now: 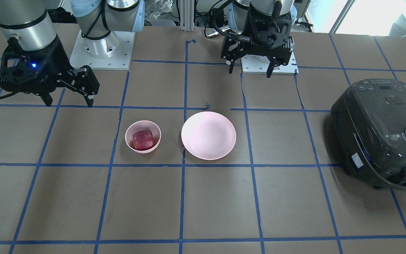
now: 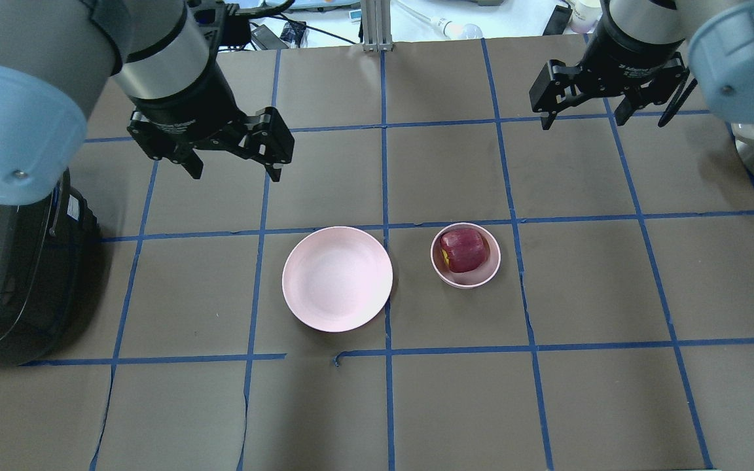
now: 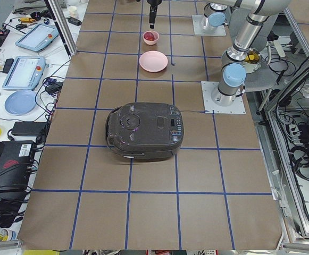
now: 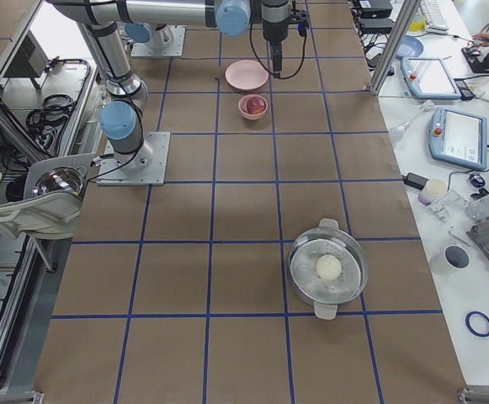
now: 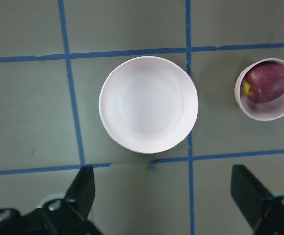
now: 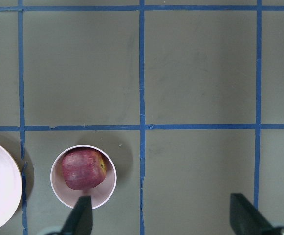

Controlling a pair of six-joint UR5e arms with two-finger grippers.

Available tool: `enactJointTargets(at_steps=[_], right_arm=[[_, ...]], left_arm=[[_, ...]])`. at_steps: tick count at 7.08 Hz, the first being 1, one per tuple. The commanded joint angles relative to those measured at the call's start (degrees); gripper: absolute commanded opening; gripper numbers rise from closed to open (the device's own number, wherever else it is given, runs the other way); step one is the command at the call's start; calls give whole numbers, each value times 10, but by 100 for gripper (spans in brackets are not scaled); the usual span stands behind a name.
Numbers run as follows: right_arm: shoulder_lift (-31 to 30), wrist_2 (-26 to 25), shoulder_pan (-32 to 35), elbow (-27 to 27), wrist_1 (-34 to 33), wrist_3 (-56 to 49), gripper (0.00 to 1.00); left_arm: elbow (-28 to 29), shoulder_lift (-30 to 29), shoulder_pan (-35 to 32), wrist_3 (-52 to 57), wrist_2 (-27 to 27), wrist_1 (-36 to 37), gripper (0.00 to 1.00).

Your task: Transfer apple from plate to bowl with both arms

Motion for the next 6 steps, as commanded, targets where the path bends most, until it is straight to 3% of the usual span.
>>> enactJointTargets(at_steps=[1, 6], right_arm=[[-12, -6, 1, 0, 1, 0, 100], [-12, -5, 0, 4, -1, 0, 100]], left_arm=[[-5, -1, 36, 27, 1, 54, 100], [-12, 2, 38, 25, -2, 62, 100]])
